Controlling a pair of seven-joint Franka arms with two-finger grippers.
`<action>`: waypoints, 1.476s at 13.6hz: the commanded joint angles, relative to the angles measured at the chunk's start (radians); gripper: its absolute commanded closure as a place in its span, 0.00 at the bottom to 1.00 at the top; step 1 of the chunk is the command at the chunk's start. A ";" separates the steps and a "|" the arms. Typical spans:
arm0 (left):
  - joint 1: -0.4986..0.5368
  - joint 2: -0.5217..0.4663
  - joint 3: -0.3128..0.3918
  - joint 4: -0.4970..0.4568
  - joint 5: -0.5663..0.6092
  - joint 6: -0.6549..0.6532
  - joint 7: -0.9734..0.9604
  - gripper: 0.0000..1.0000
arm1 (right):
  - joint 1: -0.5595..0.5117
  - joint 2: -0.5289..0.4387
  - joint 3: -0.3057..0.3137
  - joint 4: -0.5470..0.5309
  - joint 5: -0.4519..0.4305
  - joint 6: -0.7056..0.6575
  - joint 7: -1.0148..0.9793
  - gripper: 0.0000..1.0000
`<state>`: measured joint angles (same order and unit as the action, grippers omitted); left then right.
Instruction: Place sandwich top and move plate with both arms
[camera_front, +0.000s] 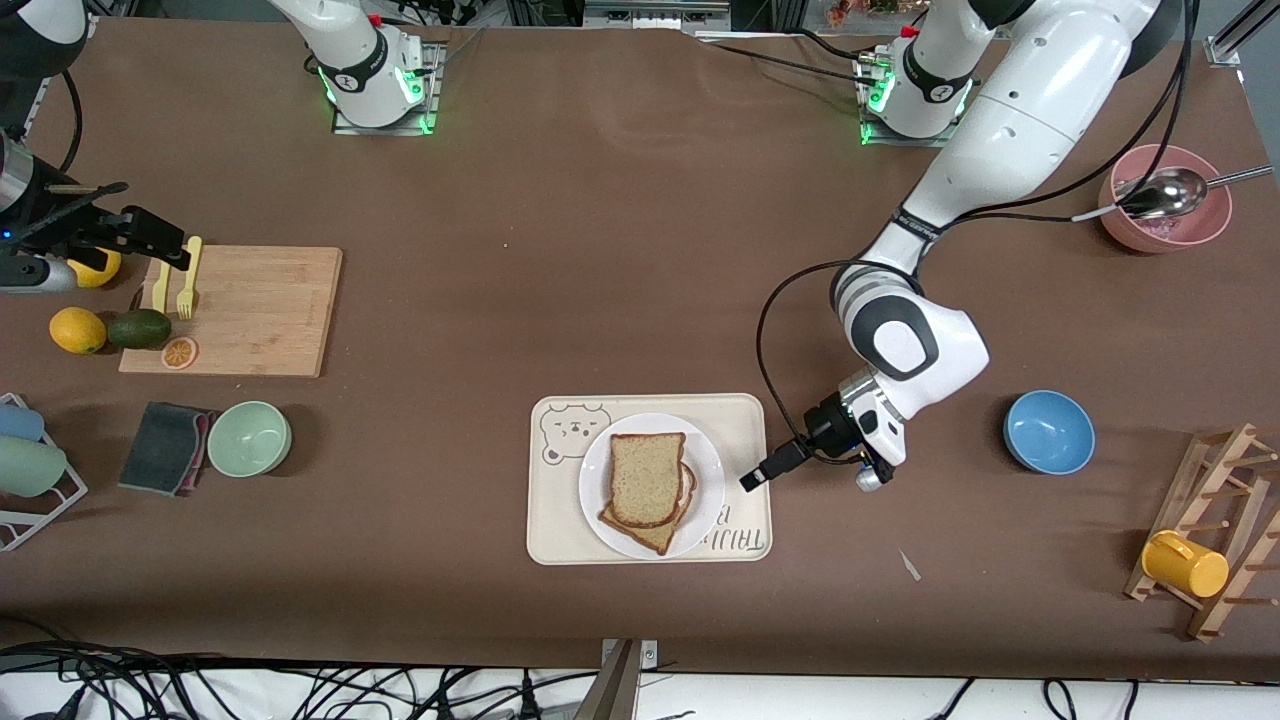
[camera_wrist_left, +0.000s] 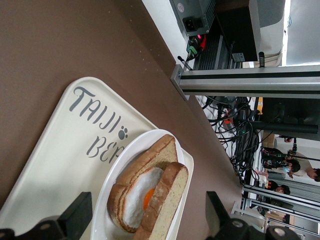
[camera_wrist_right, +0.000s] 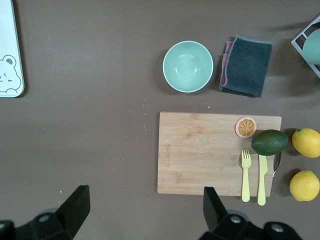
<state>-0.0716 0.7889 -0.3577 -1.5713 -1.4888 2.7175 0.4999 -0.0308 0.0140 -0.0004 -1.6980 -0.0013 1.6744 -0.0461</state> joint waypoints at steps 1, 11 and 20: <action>0.038 -0.068 0.003 -0.058 0.207 -0.080 -0.186 0.00 | -0.011 -0.005 0.007 0.011 0.001 -0.016 -0.017 0.00; 0.234 -0.241 0.006 -0.059 0.960 -0.536 -0.677 0.00 | -0.011 -0.005 0.007 0.011 0.001 -0.016 -0.017 0.00; 0.421 -0.471 0.008 -0.052 1.419 -0.824 -0.767 0.00 | -0.011 -0.005 0.007 0.011 0.001 -0.019 -0.017 0.00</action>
<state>0.3184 0.3945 -0.3462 -1.5835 -0.1259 1.9411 -0.2477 -0.0309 0.0140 -0.0005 -1.6979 -0.0013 1.6706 -0.0462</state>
